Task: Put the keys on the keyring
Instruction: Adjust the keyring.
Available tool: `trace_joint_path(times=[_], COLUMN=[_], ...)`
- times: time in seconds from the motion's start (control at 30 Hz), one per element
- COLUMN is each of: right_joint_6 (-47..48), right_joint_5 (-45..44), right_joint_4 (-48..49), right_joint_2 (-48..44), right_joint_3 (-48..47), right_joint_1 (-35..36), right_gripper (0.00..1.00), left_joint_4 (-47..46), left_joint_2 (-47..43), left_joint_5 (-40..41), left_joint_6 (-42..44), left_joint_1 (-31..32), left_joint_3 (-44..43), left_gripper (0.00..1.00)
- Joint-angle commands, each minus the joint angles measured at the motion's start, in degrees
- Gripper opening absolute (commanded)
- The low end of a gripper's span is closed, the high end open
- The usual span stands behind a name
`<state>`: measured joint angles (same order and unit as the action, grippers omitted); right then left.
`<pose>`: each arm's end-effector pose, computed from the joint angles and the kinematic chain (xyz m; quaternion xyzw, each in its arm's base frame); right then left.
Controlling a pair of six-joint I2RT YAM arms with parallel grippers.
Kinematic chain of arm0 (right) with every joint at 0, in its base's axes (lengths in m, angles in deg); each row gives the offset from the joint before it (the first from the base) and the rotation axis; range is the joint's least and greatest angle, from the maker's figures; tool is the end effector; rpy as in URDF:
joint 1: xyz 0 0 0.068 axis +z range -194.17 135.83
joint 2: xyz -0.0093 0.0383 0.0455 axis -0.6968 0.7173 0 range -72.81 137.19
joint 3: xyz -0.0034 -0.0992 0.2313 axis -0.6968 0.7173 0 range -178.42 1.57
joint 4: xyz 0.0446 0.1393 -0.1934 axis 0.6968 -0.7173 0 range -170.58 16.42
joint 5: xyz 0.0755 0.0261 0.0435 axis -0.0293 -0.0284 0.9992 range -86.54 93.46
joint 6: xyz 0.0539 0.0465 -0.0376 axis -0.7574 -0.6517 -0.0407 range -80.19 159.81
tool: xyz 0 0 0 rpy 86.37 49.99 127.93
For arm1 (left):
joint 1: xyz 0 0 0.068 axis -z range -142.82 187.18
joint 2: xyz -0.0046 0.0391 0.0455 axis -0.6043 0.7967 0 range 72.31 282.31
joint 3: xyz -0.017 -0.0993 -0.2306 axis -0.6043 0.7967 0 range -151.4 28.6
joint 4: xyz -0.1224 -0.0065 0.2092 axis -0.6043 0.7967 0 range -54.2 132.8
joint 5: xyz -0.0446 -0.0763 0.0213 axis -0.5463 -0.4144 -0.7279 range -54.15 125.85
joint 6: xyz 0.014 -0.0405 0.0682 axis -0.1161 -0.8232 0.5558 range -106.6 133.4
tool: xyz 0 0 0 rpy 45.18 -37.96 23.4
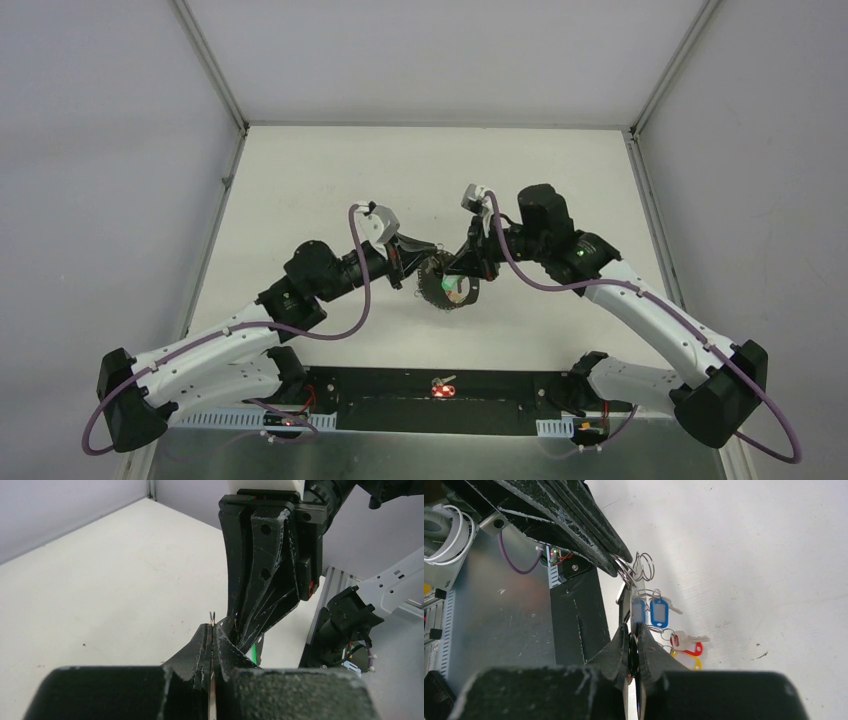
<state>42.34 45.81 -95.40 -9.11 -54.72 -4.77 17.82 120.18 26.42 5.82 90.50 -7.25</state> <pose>0.1655 0.1968 0.2998 -0.4584 0.6858 0.4448 0.3488 0.1294 -0.1926 0.3197 0.3155 0.5909 -0.4226 0.6104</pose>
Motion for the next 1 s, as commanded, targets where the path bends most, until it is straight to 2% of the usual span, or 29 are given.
trace_joint_path(times=[0.0,0.3,0.57,0.97], right_joint_6=[0.47,2.14,4.38,2.98], right_joint_5=[-3.85,-8.41,-15.01,-18.04], right_joint_4=[-1.67,-4.03,-5.94,-7.33], right_joint_2=[-1.77,-2.02,-2.1,-1.24], right_joint_3=[-3.01,-3.97,-5.28,-7.79], right_joint_1=[0.84,3.29,6.3,7.49], right_gripper=[0.0,0.0,0.0,0.0], left_joint_4=[6.9,14.09,19.63,24.9], left_joint_2=[0.25,3.81,6.11,7.96], left_joint_5=[4.06,6.89,14.27,17.34], left_joint_6=[-2.51,-1.5,1.11,5.53], left_joint_1=[0.59,1.48,5.53,8.12], left_joint_3=[-6.31,-11.95,-16.73,-20.59], left_gripper=[0.0,0.0,0.0,0.0])
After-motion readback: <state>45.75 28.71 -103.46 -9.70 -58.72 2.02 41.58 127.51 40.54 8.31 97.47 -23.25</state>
